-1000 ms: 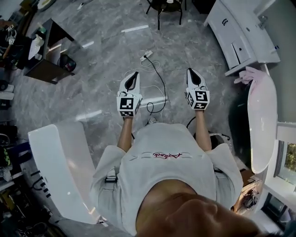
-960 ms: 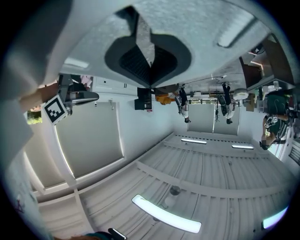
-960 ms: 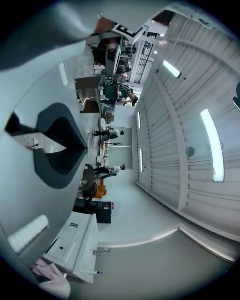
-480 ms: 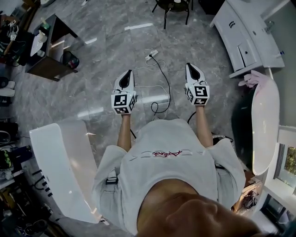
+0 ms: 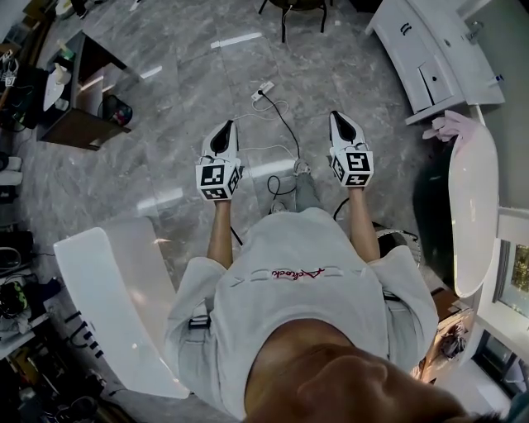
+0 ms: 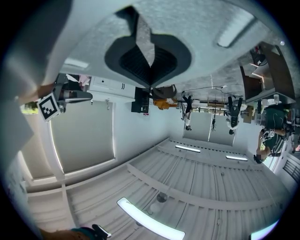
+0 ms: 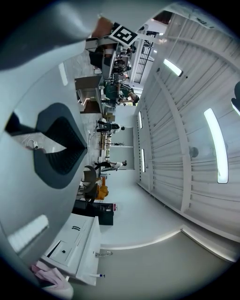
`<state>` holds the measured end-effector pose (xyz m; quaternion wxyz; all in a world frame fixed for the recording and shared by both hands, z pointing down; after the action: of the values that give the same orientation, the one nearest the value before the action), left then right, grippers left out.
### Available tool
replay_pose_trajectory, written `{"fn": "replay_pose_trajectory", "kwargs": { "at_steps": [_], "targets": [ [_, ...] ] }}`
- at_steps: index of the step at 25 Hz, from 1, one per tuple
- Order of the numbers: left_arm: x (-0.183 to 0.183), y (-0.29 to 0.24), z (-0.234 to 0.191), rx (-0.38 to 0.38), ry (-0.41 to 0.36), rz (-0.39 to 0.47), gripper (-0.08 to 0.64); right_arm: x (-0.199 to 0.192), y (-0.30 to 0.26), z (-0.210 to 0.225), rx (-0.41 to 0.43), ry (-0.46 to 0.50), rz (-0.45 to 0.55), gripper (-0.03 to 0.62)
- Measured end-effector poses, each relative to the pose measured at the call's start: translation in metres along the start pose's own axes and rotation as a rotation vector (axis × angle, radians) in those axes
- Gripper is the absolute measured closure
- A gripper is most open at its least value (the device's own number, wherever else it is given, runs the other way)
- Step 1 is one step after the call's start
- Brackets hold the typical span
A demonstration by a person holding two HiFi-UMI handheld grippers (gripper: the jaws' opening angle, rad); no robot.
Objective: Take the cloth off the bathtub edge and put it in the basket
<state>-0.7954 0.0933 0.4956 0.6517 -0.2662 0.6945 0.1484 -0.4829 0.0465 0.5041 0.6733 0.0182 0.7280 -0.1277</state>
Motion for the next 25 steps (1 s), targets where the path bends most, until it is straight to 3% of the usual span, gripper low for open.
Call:
{"fn": "replay_pose_trajectory", "kwargs": {
  "at_steps": [13, 25],
  "targets": [
    [0.011, -0.048, -0.015, -0.003, -0.019, 0.011, 0.56, 0.003, -0.043, 0.02, 0.002, 0.011, 0.018, 0.586],
    [0.036, -0.176, -0.047, 0.021, 0.0, 0.025, 0.56, 0.026, -0.152, 0.093, 0.008, 0.028, 0.037, 0.584]
  ]
}}
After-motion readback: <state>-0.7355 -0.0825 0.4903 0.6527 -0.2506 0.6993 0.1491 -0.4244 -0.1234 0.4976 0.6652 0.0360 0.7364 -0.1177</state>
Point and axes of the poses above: the fingertips, and each gripper's own axes: y backward along the fingers, z to its right, x out of its top, the point moved 7 cm from there along y, backward along the fingers, and after that the axes turned 15 degrees about -x, right-handed, at the moved point
